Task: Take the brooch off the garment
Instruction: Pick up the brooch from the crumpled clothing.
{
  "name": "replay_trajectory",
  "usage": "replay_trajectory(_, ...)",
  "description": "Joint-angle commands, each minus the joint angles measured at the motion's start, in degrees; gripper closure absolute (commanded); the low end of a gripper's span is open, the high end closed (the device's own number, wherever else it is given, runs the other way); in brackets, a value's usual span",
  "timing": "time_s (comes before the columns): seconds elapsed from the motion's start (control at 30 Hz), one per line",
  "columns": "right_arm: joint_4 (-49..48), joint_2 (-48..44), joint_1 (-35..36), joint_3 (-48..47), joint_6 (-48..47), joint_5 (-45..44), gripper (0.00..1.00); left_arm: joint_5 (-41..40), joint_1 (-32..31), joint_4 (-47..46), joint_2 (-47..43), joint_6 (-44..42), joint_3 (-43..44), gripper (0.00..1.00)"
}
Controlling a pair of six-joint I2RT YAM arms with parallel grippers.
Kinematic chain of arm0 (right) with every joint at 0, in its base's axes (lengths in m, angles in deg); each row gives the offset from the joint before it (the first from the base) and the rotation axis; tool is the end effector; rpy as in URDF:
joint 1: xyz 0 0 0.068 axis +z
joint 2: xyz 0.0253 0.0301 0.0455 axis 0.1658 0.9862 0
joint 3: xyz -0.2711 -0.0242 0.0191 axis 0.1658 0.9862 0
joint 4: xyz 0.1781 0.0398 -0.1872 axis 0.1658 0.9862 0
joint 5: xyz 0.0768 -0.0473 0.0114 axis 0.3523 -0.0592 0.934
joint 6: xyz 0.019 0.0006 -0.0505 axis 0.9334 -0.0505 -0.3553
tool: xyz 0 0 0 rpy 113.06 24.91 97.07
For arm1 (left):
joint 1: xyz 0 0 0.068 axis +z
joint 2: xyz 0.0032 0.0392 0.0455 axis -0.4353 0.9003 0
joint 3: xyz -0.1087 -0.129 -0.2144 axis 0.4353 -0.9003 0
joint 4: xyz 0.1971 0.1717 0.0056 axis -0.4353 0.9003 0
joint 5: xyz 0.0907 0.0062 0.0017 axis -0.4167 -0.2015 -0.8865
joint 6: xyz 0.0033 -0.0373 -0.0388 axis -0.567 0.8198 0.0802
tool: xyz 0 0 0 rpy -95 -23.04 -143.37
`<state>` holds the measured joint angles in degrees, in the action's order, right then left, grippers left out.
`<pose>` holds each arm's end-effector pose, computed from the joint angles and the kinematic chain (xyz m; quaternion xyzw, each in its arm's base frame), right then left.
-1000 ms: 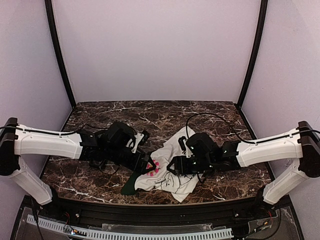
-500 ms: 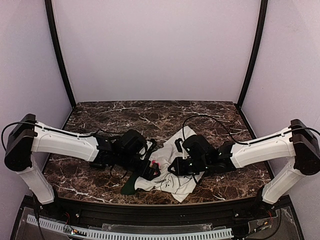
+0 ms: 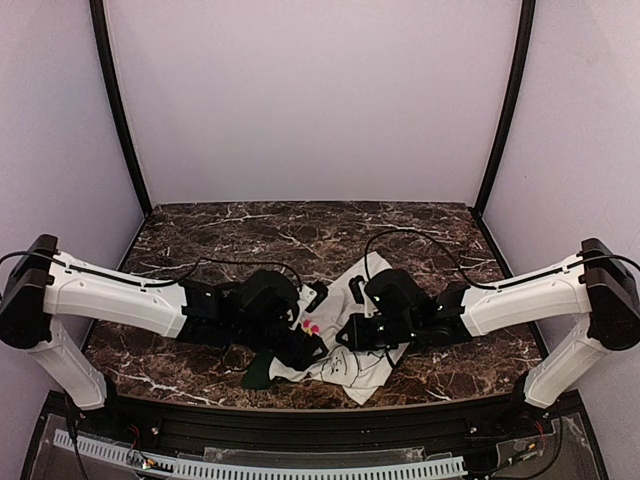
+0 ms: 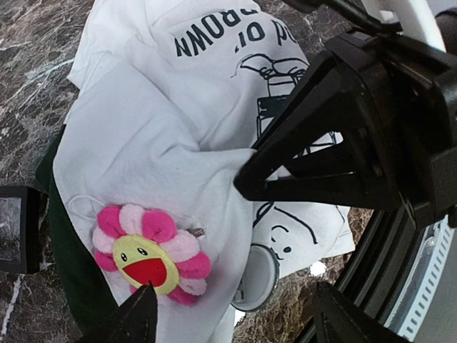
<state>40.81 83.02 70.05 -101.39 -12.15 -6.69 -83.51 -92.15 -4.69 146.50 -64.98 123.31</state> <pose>0.1511 0.2661 0.1775 -0.0916 0.9137 0.3197 0.2334 0.1384 -0.3106 0.2043 0.3474 0.8595 -0.2376 0.2901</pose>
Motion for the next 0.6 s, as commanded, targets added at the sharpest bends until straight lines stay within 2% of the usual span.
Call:
replay_trajectory(0.0, -0.9, 0.3, 0.5, -1.4, 0.2, -0.7, 0.92, -1.7, 0.2, 1.7, 0.9, -2.2, 0.3, 0.32)
replay_trajectory(0.1, -0.9, 0.1, 0.4, -1.8, 0.1, -0.8, 0.93, -2.0, 0.2, 2.5, 2.1, -2.4, 0.5, 0.45)
replay_trajectory(0.23, -1.0, 0.1, 0.5, -2.2, 0.0, -0.8, 0.93, -1.9, 0.2, 2.5, 3.0, -2.4, 0.7, 0.55)
replay_trajectory(0.37, -1.1, 0.2, 0.5, -2.2, 0.1, -0.8, 0.94, -0.8, 0.2, 1.8, 3.5, -2.0, 0.4, 0.57)
replay_trajectory(0.5, -1.4, 0.2, 0.5, -2.6, -0.1, -0.8, 0.95, -1.6, 0.2, 1.7, 5.2, -2.1, 0.3, 0.54)
replay_trajectory(0.57, -1.4, 0.1, 0.4, -2.9, -0.4, -0.8, 0.96, -3.1, 0.2, 2.8, 6.4, -2.0, 0.8, 0.58)
